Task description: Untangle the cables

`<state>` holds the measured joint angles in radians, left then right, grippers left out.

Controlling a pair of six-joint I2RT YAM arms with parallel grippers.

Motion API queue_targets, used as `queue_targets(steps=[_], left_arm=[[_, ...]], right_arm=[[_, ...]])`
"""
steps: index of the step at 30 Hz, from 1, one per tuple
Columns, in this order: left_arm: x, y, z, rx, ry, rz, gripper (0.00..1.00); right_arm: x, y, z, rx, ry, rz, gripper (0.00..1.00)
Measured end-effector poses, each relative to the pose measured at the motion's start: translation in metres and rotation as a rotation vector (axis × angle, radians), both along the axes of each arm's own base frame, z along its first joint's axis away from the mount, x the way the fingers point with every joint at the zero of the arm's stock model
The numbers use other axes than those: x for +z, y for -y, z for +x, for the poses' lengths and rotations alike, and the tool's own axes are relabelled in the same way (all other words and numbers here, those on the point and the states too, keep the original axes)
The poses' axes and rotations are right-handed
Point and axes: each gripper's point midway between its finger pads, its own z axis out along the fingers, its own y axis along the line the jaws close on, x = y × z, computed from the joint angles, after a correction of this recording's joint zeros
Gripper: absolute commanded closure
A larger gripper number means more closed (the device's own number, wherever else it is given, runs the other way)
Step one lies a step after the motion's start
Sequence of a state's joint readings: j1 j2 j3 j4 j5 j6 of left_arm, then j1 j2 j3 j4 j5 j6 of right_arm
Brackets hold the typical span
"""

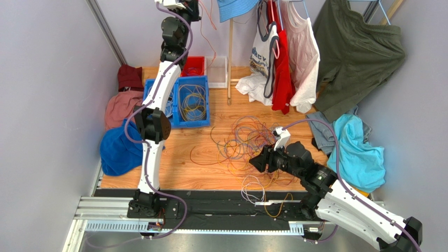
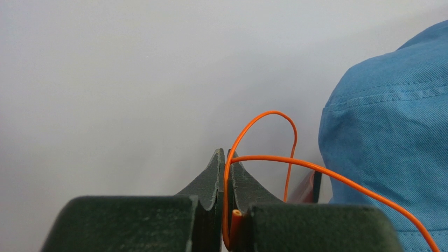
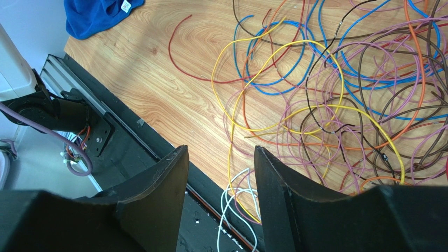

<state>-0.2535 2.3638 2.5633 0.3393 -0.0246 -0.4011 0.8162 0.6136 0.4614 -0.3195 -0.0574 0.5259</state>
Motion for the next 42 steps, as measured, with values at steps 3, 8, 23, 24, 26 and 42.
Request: queue_targets(steps=[3,8,23,24,26,42], left_arm=[[0.0,0.005,0.001,-0.035,0.028,-0.038,1.0],[0.01,0.007,-0.002,-0.072,0.07,-0.09,1.0],[-0.081,0.02,0.045,-0.113,-0.044,-0.186,1.0],[-0.103,0.021,0.053,-0.109,-0.085,-0.185,1.0],[-0.14,0.023,0.066,-0.099,-0.161,-0.182,1.0],[-0.228,0.026,0.083,-0.006,-0.361,-0.102,0.53]], right_arm=[[-0.002,0.0,0.002,0.0,0.001,-0.011,0.48],[-0.012,-0.002,0.003,0.006,-0.015,-0.046,0.48],[-0.012,-0.005,0.007,0.006,-0.004,-0.04,0.49],[-0.013,-0.005,0.007,0.006,-0.006,-0.043,0.49],[-0.014,-0.005,0.008,0.006,-0.008,-0.044,0.49],[-0.028,-0.008,0.008,-0.004,-0.036,-0.033,0.5]])
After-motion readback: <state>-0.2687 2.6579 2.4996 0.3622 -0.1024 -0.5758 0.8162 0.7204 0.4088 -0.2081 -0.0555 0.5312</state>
